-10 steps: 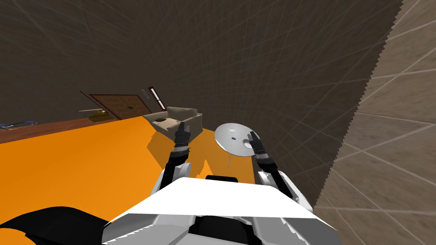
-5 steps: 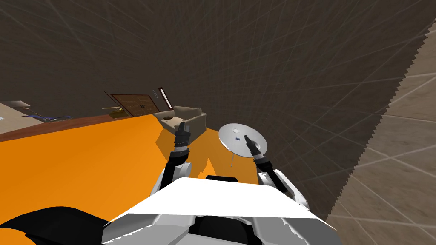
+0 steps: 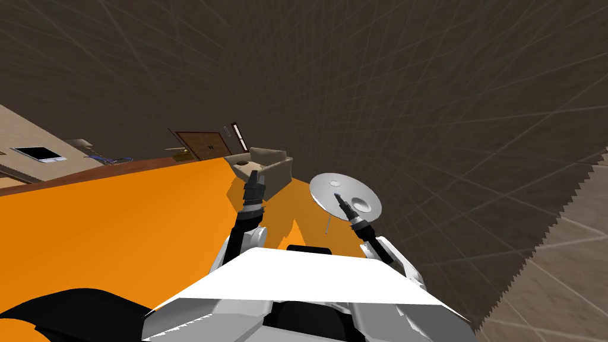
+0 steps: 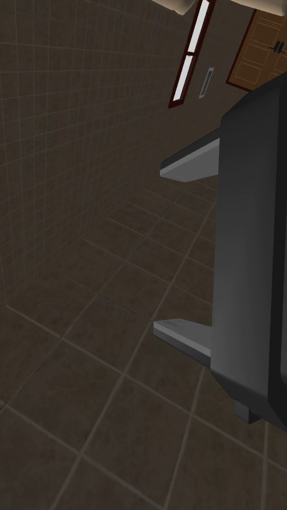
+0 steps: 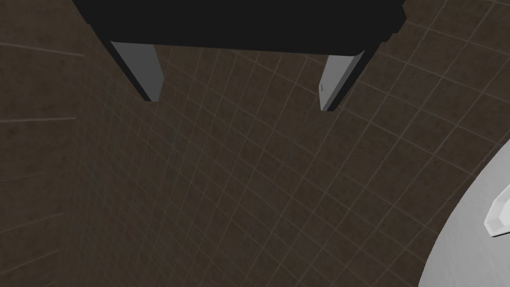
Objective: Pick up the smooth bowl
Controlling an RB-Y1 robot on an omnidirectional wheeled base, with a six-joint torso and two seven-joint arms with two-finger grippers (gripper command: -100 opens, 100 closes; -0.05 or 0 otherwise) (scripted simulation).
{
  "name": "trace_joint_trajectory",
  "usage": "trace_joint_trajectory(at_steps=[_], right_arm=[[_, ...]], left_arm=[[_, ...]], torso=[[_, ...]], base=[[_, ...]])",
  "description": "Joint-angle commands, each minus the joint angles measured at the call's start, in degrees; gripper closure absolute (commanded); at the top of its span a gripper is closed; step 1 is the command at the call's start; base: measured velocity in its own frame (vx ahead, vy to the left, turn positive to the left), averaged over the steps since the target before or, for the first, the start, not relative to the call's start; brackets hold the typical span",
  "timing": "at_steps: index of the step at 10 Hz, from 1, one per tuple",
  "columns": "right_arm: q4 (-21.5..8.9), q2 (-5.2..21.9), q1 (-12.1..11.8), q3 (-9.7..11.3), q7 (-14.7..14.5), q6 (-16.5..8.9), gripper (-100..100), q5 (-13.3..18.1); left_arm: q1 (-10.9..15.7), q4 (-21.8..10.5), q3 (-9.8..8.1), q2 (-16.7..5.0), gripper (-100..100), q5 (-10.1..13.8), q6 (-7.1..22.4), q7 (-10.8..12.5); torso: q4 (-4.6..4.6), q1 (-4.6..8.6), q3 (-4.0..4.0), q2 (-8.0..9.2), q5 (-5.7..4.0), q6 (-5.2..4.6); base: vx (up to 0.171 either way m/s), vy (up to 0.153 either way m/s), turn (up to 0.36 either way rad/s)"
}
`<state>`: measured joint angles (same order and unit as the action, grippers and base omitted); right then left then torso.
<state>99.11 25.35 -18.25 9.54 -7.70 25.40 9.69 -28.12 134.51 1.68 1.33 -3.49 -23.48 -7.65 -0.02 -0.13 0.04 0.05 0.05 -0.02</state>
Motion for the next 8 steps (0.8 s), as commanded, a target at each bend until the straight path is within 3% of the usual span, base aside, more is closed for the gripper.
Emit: trace_joint_trajectory(at_steps=[1,3,4,5,6,8], right_arm=[[-2.9,1.6,1.3,2.0,-1.3,-1.9,-100,0.9],[-4.0,1.6,1.3,2.0,-1.3,-1.9,-100,0.9],[-6.1,2.9,2.4,4.0,-2.4,-3.4,-100,1.7],[-7.4,2.9,2.4,4.0,-2.4,-3.4,-100,1.7],[-9.4,4.1,3.5,6.0,-3.5,-5.0,-100,2.4],[-10.9,4.1,3.5,6.0,-3.5,-5.0,-100,2.4]], left_arm=[[0.0,0.0,0.0,0.0,0,0.0,0.0,0.0],[0.0,0.0,0.0,0.0,0,0.0,0.0,0.0],[0.0,0.0,-0.01,0.0,0,0.0,0.0,0.0],[0.0,0.0,0.0,0.0,0,0.0,0.0,0.0],[0.0,0.0,0.0,0.0,0,0.0,0.0,0.0],[0.0,0.0,0.0,0.0,0,0.0,0.0,0.0]], torso=[[0.0,0.0,0.0,0.0,0.0,0.0],[0.0,0.05,0.0,0.0,-0.02,-0.02],[0.0,0.11,0.01,0.02,-0.03,-0.03],[0.0,0.07,0.0,0.0,-0.02,0.02],[0.0,0.06,0.0,0.0,-0.02,0.0],[0.0,0.07,0.0,0.01,-0.02,-0.03]], base=[[0.002,0.043,0.231],[-0.005,0.026,0.029],[-0.004,0.036,0.144],[-0.003,0.033,0.147],[-0.002,0.04,0.202],[0.0,0.024,0.045]])
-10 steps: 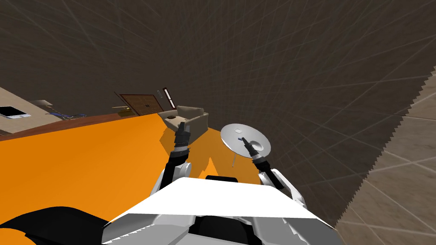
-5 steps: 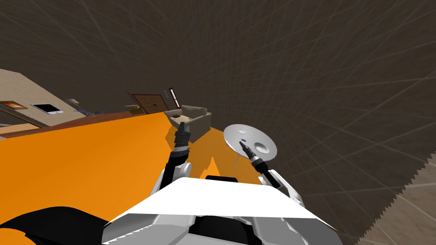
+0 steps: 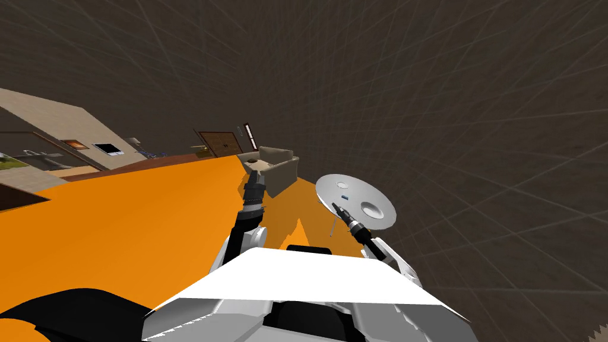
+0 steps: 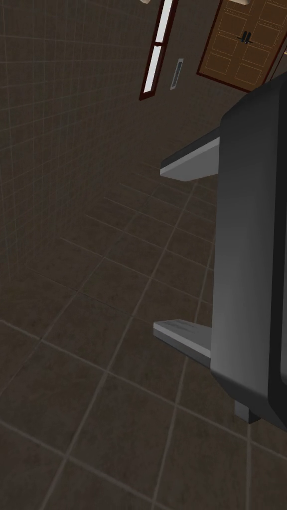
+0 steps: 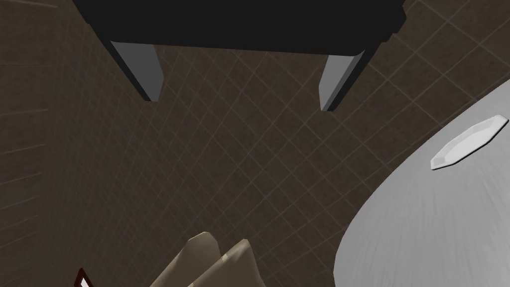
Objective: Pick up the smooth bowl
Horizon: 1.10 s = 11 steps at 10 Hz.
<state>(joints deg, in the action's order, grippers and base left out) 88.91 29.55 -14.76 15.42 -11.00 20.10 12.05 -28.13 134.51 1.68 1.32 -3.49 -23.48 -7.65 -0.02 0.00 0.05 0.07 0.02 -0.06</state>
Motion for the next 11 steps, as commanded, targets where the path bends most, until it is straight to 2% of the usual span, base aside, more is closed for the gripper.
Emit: trace_joint_trajectory(at_steps=[1,3,4,5,6,7,8,9,10,11], right_arm=[[-2.9,1.1,1.1,2.2,-1.3,-1.3,-100,0.8],[-4.3,1.1,1.1,2.2,-1.3,-1.3,-100,0.8],[-6.1,2.2,2.1,4.3,-2.4,-2.9,-100,1.4],[-7.5,2.2,2.1,4.3,-2.4,-2.9,-100,1.4],[-9.8,3.3,3.1,6.4,-3.4,-4.5,-100,2.0],[-11.4,3.3,3.1,6.4,-3.4,-4.5,-100,2.0],[-13.1,4.4,4.2,8.6,-4.5,-6.2,-100,2.6],[-15.0,4.4,4.2,8.6,-4.5,-6.2,-100,2.6],[-18.3,5.5,5.2,10.7,-5.5,-7.8,-100,3.2],[-18.6,5.5,5.2,10.7,-5.5,-7.9,-100,3.2]], left_arm=[[0.0,0.0,0.0,0.0,0,0.0,0.0,0.0],[0.0,0.0,0.0,0.0,0,0.0,0.0,0.0],[0.0,0.0,0.0,0.0,0,0.0,0.0,0.0],[0.0,0.0,0.0,0.0,0,0.0,0.0,0.0],[0.0,0.0,0.0,0.0,0,0.0,0.0,0.0],[0.0,0.0,0.0,0.0,0,0.0,0.0,0.0],[0.0,0.0,0.0,0.0,0,0.0,0.0,0.0],[0.0,0.0,0.0,0.0,0,0.0,0.0,0.0],[0.0,0.0,0.0,0.0,0,0.0,0.0,0.0],[0.0,0.0,0.0,0.0,0,0.0,0.0,0.0]], torso=[[0.0,0.0,0.0,0.0,0.0,0.0],[0.0,-0.01,0.0,-0.01,0.0,0.01],[0.0,0.03,0.0,0.0,0.0,0.0],[0.0,0.0,0.0,-0.01,0.0,0.04],[0.0,0.02,-0.01,-0.01,0.0,0.01],[0.0,0.02,0.0,-0.01,0.0,0.03],[0.0,0.04,0.01,0.01,0.0,0.0],[0.0,0.04,0.01,0.01,-0.01,0.03],[-0.01,0.07,0.01,0.01,-0.01,0.0],[-0.01,0.07,0.02,0.03,-0.01,0.02]], base=[[-0.001,0.019,0.175],[0.0,0.014,0.064],[0.0,0.018,0.175],[-0.001,0.013,0.111],[-0.003,0.016,0.187],[-0.002,0.01,0.112],[-0.005,0.008,0.181],[-0.006,0.002,0.101],[-0.009,0.002,0.198],[-0.009,-0.004,0.108]])
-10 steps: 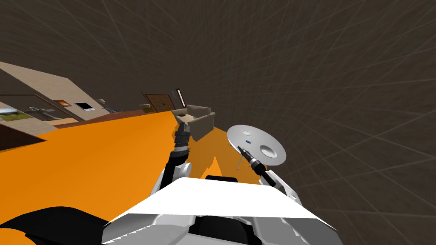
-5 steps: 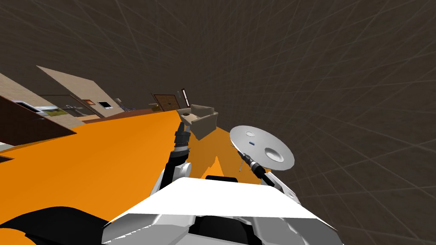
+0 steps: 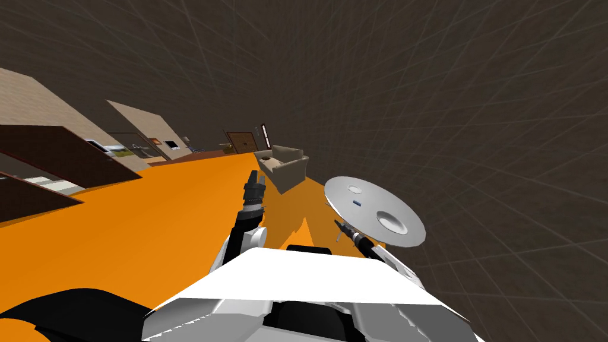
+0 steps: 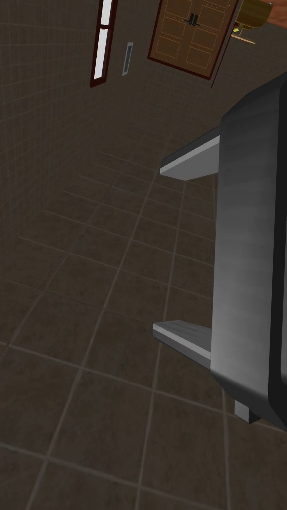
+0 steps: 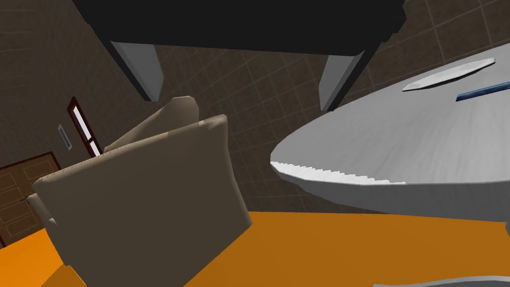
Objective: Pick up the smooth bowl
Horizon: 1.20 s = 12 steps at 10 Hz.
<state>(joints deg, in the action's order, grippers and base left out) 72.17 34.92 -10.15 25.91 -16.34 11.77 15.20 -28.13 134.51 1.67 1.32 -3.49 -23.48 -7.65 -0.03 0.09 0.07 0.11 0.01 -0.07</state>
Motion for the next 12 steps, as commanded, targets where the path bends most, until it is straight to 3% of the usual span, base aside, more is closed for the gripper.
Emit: trace_joint_trajectory(at_steps=[1,2,3,4,6,7,8,9,10,12], right_arm=[[-1.8,0.1,0.6,0.2,-0.1,0.5,-100,0.0],[-3.7,1.2,1.7,2.4,-1.1,-1.2,-100,0.5],[-5.4,1.2,1.7,2.4,-1.1,-1.2,-100,0.5],[-7.3,2.2,2.8,4.4,-2.0,-2.9,-100,1.0],[-8.8,2.2,2.8,4.4,-2.0,-2.9,-100,1.0],[-10.8,3.3,4.0,6.4,-2.8,-4.6,-100,1.4],[-12.3,3.3,4.0,6.4,-2.8,-4.6,-100,1.4],[-14.7,4.4,5.1,8.3,-3.5,-6.3,-100,1.7],[-15.6,4.4,5.1,8.3,-3.5,-6.3,-100,1.7],[-21.1,6.6,7.5,11.9,-4.8,-9.2,-100,2.0]], left_arm=[[0.0,0.0,0.0,0.0,0,0.0,0.0,0.0],[0.0,0.0,0.0,0.0,0,0.0,0.0,0.0],[0.0,0.0,0.0,0.0,0,0.0,0.0,0.0],[0.0,0.0,0.0,0.0,0,0.0,0.0,0.0],[0.0,0.0,0.0,0.0,0,0.0,0.0,0.0],[0.0,0.0,0.0,0.0,0,0.0,0.0,0.0],[0.0,0.0,0.0,0.0,0,0.0,0.0,0.0],[0.0,0.0,0.0,0.0,0,0.0,0.0,0.0],[0.0,0.0,0.0,0.0,0,0.0,0.0,0.0],[0.0,0.0,0.0,0.0,0,0.0,0.0,0.0]], torso=[[0.0,0.0,0.0,0.0,0.0,0.0],[0.0,0.0,0.0,-0.01,0.0,-0.01],[0.0,-0.01,0.0,-0.01,0.0,0.05],[0.0,0.02,0.01,0.01,0.0,-0.02],[-0.01,0.03,0.02,0.03,-0.01,-0.01],[0.0,0.02,0.0,0.0,-0.01,-0.01],[-0.01,0.01,0.01,0.01,0.0,0.04],[0.0,0.04,0.01,0.02,-0.01,-0.02],[-0.01,0.07,0.02,0.04,-0.01,0.02],[-0.02,0.05,0.04,0.07,0.0,0.02]], base=[[-0.005,-0.004,-0.01],[-0.013,-0.001,0.2],[-0.011,-0.008,0.106],[-0.023,-0.007,0.153],[-0.012,-0.01,0.044],[-0.017,-0.004,0.189],[-0.017,-0.013,0.087],[-0.026,-0.019,0.156],[-0.025,-0.017,0.093],[-0.039,-0.015,0.211]])
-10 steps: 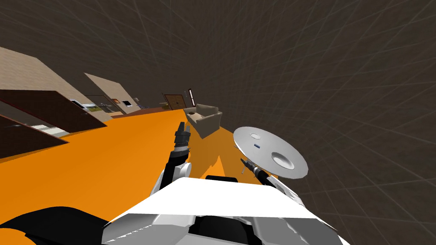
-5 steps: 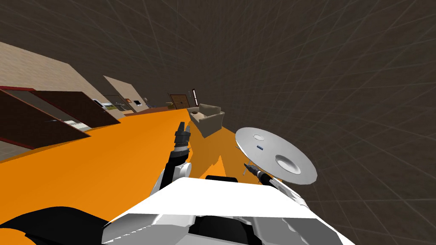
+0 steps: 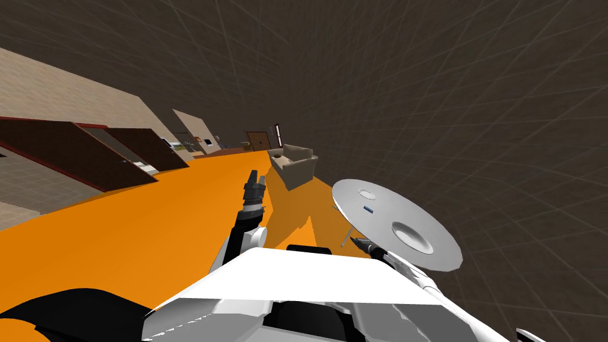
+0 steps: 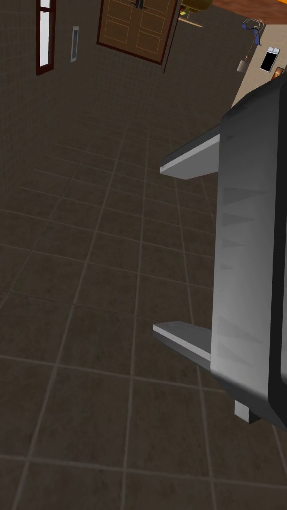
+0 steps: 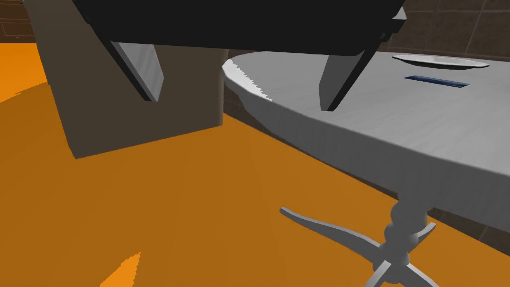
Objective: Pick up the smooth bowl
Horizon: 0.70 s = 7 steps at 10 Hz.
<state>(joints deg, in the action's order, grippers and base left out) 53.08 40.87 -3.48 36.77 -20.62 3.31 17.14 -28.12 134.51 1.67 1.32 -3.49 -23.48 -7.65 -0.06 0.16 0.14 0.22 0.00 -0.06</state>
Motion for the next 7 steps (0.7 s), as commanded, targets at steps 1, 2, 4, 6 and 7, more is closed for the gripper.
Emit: trace_joint_trajectory(at_steps=[1,2,4,6,7], right_arm=[[-2.8,0.6,0.8,1.1,-0.5,-1.0,-100,0.1],[-5.8,1.7,2.0,2.8,-1.0,-2.6,-100,0.1],[-5.8,1.7,2.0,2.8,-1.0,-2.6,-100,0.1],[-8.6,2.8,3.1,4.5,-1.4,-4.1,-100,0.1],[-11.1,3.8,4.1,6.1,-1.7,-5.4,-100,0.0]], left_arm=[[0.0,0.0,0.0,0.0,0,0.0,0.0,0.0],[0.0,0.0,-0.01,0.0,0,0.0,0.0,0.0],[0.0,0.0,-0.01,0.0,0,0.0,0.0,0.0],[0.0,0.0,0.0,0.0,0,0.0,0.0,0.0],[0.0,0.0,-0.01,0.0,0,0.0,0.0,0.0]], torso=[[0.0,0.0,0.0,0.0,0.0,0.0],[0.01,0.02,-0.01,-0.02,-0.01,-0.04],[0.01,0.02,-0.02,-0.03,-0.01,-0.04],[0.02,0.0,-0.05,-0.09,0.0,-0.01],[0.02,0.01,-0.05,-0.09,-0.01,-0.02]], base=[[-0.035,-0.024,0.06],[-0.038,-0.024,0.105],[-0.019,-0.018,0.039],[-0.017,-0.022,0.103],[-0.024,-0.037,0.122]])
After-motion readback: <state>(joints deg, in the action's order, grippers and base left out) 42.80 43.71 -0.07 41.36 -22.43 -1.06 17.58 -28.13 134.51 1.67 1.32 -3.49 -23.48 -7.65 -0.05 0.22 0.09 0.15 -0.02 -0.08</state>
